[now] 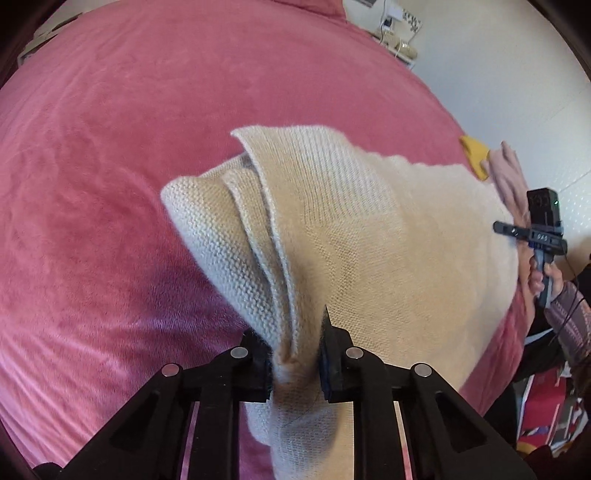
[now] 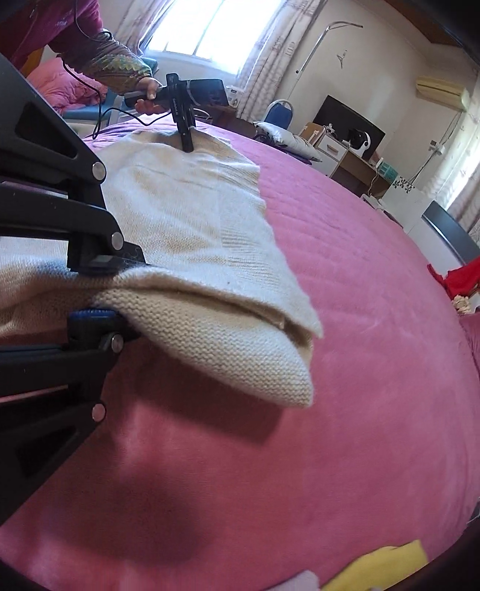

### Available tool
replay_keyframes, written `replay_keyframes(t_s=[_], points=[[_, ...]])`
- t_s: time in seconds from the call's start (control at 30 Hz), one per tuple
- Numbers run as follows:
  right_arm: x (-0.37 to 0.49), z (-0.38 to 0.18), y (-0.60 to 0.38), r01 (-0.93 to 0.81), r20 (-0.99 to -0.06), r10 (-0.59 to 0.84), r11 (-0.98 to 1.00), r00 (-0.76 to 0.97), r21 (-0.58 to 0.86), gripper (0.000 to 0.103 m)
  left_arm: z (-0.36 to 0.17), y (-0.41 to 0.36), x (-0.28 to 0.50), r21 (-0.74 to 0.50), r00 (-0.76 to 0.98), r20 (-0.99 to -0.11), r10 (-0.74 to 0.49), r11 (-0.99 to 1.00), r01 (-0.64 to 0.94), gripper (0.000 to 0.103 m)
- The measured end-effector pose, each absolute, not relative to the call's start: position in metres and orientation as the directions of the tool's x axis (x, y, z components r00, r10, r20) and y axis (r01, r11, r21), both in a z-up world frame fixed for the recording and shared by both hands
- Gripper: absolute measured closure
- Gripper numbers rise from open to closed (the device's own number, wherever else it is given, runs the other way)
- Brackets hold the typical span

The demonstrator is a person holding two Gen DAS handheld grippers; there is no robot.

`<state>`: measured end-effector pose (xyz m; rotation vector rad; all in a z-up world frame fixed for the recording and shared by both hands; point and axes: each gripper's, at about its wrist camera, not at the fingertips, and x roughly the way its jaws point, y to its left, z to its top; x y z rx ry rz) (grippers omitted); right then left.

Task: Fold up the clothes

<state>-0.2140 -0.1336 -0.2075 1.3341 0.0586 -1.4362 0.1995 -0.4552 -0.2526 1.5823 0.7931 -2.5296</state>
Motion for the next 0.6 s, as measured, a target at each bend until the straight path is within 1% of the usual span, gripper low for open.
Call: replay_keyframes(t_s=[0.33, 0.47, 0.6], points=[[-0.196, -0.168, -0.147, 0.755, -0.736, -0.636, -0.360, 0.230, 0.548, 0.092, -0.212, -0.471, 0.239, -0.511, -0.577, -0.770, 0.271, -0.805, 0.303, 0.084], [-0.187, -0.145, -0.156, 0.787, -0.741, -0.635, -0.332, 0.221, 0.519, 0.092, -0.187, -0.461, 0.254, -0.523, -0.615, -0.742, 0.267, -0.804, 0.283, 0.084], [-0.170, -0.117, -0.180, 0.827, -0.741, -0.635, -0.282, 0.219, 0.486, 0.092, -0.160, -0.471, 0.277, -0.538, -0.656, -0.713, 0.247, -0.794, 0.285, 0.084]])
